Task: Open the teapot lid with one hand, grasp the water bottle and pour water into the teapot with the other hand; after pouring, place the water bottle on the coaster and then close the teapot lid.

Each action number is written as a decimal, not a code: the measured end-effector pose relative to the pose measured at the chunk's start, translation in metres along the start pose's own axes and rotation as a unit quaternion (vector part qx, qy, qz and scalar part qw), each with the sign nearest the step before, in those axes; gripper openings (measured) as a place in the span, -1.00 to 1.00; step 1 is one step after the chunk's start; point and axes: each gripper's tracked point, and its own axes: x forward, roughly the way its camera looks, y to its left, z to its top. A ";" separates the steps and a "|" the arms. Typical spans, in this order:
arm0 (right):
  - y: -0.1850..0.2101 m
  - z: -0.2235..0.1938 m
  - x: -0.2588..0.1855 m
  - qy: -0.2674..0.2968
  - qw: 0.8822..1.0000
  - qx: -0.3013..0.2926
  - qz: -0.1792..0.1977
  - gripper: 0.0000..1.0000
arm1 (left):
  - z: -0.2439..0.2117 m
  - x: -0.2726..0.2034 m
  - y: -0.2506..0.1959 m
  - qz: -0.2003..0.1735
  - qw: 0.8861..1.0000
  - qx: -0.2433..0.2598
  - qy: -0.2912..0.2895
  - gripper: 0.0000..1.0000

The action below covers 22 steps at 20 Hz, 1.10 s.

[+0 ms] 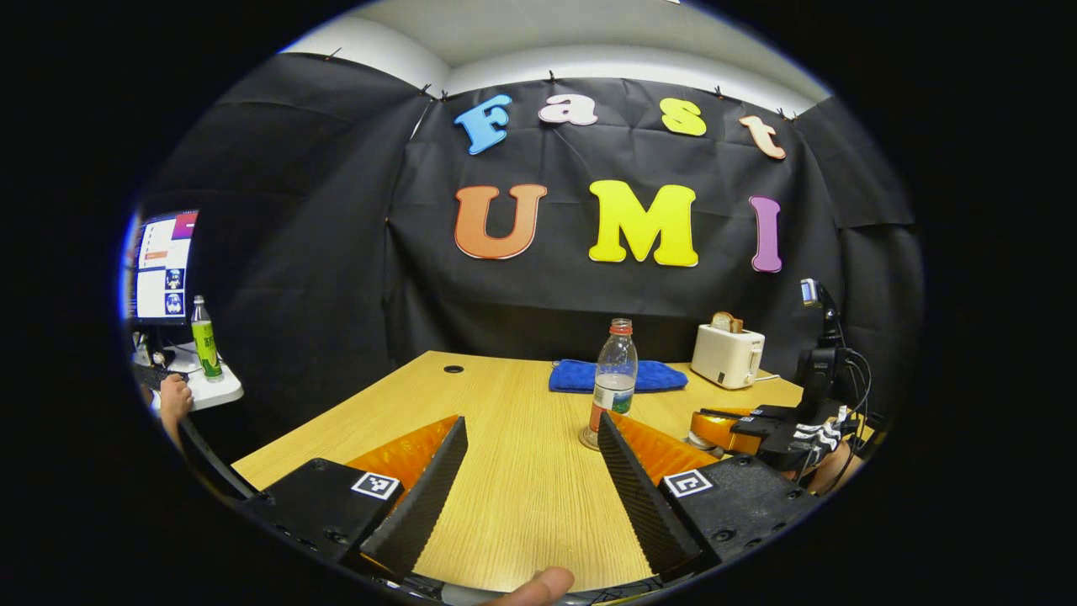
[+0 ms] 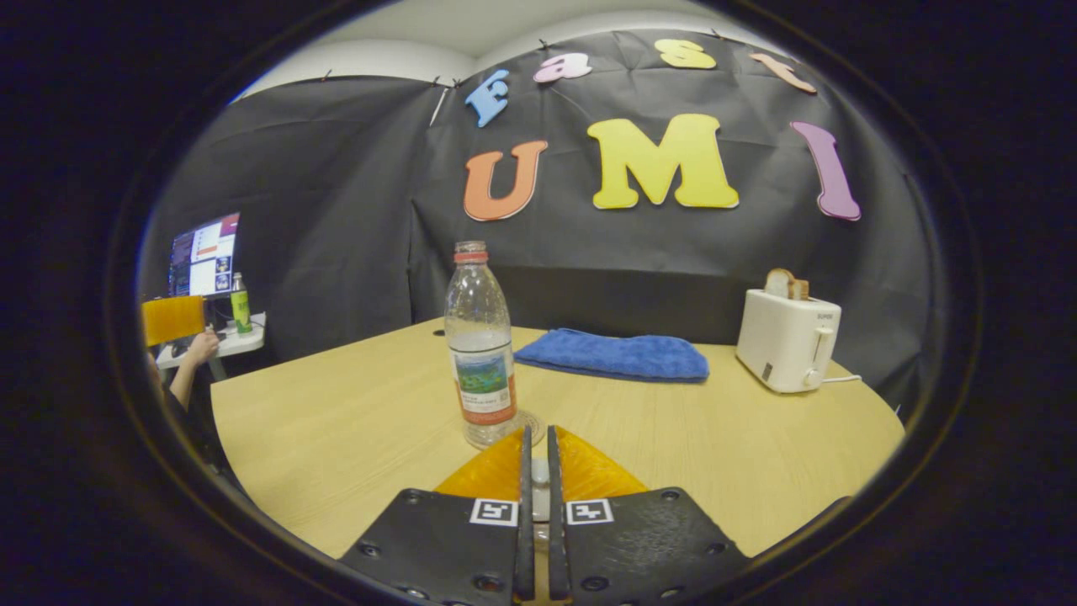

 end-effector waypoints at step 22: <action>-0.069 0.022 -0.084 -0.008 0.991 0.019 -0.131 0.90 | -0.005 0.001 -0.002 0.009 1.000 0.013 0.015 0.96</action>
